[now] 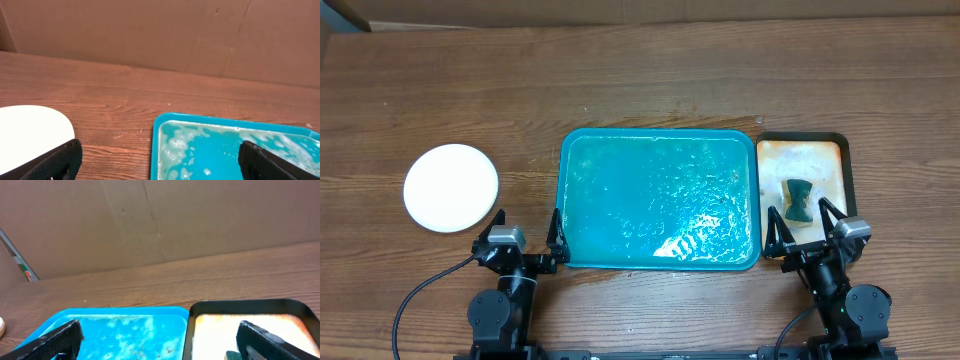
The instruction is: Clean dirty plates on tray and stack at the side
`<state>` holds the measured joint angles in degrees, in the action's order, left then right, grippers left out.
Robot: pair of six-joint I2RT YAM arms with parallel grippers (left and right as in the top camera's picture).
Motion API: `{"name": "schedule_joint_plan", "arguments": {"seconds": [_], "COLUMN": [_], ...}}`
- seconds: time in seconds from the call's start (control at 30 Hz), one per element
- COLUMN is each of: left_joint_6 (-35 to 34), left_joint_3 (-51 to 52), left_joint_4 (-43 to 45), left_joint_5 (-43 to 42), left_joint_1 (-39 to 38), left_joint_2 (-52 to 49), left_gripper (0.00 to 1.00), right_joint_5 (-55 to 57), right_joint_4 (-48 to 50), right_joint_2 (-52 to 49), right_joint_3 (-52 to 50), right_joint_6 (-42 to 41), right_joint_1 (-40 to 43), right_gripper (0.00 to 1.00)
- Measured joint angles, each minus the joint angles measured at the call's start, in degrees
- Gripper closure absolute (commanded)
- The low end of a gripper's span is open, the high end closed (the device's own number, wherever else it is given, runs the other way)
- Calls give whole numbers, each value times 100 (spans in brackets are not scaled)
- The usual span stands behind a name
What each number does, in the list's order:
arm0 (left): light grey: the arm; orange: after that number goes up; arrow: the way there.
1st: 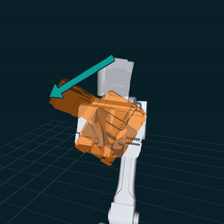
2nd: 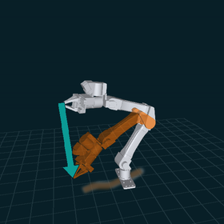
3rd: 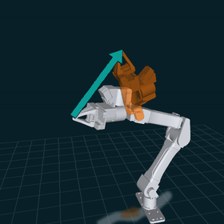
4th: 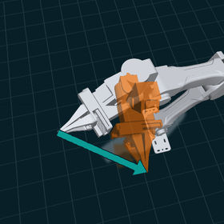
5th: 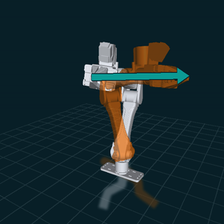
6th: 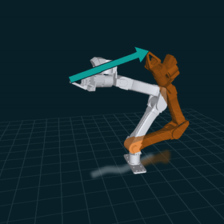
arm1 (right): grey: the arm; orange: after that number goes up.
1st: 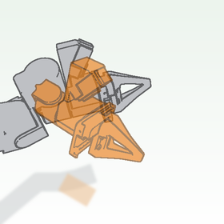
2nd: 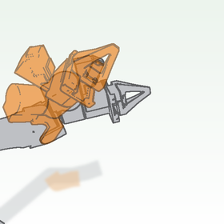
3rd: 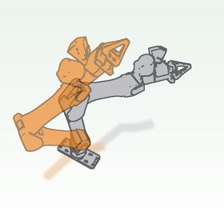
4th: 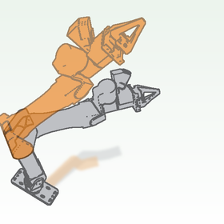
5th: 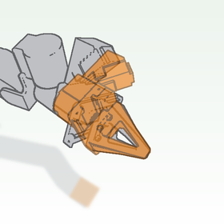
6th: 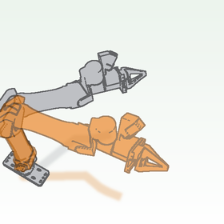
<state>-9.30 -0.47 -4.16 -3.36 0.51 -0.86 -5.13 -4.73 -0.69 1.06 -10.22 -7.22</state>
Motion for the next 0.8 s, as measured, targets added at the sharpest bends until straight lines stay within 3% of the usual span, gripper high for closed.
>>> {"name": "schedule_joint_plan", "arguments": {"seconds": [0.8], "left_joint_6": [2], "left_joint_3": [0], "left_joint_4": [0], "left_joint_5": [2], "left_joint_1": [-129], "left_joint_2": [0], "left_gripper": [0], "right_joint_5": [-2], "right_joint_4": [7], "right_joint_2": [0], "right_joint_3": [0], "right_joint_6": [2], "right_joint_1": [0], "right_gripper": [0]}}
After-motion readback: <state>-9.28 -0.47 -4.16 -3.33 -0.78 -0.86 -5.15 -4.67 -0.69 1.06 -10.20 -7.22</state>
